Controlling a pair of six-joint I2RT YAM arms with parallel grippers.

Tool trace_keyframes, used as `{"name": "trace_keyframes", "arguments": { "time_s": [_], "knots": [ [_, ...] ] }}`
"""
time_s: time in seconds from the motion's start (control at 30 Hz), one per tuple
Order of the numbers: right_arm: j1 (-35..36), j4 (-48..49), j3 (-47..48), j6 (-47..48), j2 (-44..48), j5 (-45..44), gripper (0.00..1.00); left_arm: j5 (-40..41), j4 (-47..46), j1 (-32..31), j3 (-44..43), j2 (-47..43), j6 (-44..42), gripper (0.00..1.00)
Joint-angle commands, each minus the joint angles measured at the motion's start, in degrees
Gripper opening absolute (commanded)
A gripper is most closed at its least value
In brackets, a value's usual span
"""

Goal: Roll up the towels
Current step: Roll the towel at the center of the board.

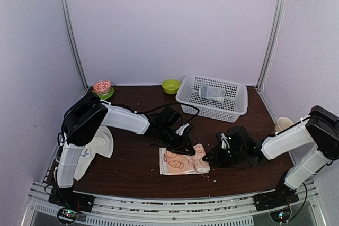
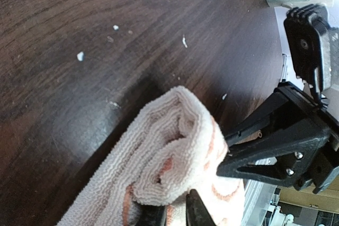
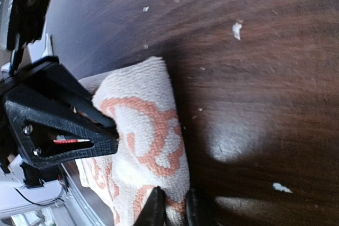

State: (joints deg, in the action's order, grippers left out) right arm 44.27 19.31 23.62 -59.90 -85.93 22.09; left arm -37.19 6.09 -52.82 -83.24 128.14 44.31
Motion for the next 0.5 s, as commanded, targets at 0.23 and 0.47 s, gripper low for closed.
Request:
{"name": "trace_keyframes", "arguments": {
  "time_s": [0.23, 0.47],
  "knots": [
    [4.3, -26.3, 12.2, 11.6, 1.1, -11.0, 0.00, 5.8, 9.4, 0.4, 0.6, -2.4, -3.4, 0.21],
    [7.0, -39.5, 20.4, 14.3, -0.9, -21.5, 0.00, 8.1, 11.6, 0.4, 3.8, -9.5, -4.8, 0.26]
  ]
}}
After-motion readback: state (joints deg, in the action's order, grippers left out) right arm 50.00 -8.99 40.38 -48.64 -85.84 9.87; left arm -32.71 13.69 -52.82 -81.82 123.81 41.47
